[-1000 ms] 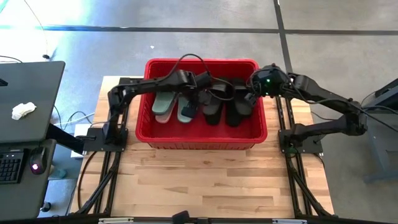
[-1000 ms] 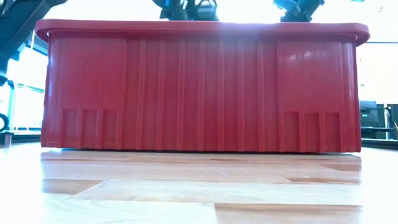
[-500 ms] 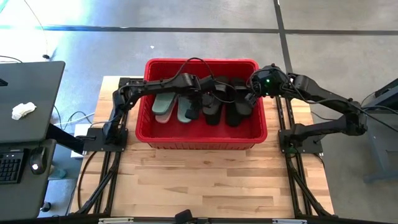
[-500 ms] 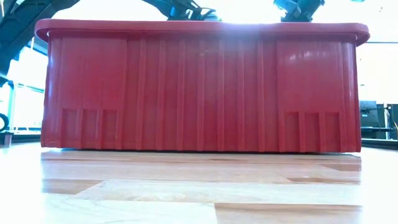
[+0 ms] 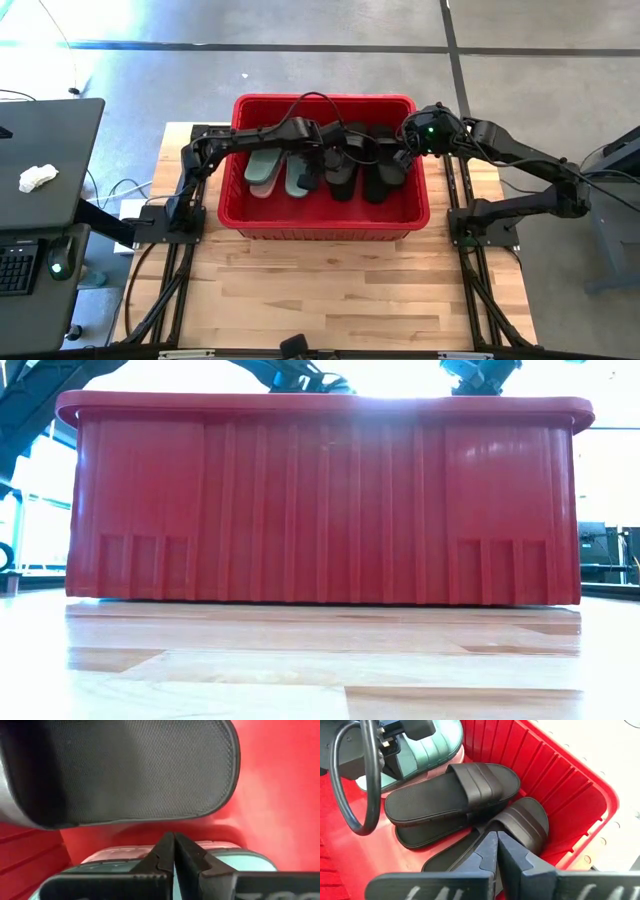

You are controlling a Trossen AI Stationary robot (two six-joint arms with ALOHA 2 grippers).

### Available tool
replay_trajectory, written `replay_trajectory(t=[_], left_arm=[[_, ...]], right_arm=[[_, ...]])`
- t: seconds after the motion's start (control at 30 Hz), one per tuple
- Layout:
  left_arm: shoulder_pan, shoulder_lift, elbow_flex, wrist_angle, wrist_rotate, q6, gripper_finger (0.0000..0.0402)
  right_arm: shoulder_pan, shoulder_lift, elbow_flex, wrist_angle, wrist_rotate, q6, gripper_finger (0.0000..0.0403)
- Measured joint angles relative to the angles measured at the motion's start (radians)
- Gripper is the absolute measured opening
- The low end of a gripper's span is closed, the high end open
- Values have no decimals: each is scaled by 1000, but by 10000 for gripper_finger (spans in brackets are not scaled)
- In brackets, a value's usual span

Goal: Pick and place slides into bin
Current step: Adjust the slides on the red bin

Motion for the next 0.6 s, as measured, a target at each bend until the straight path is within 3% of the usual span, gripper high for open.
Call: replay_trajectory(t=[0.6], left_arm=[[0,52,0,6,18,-28,1]], right_arm=[[0,0,-1,0,0,0,0]])
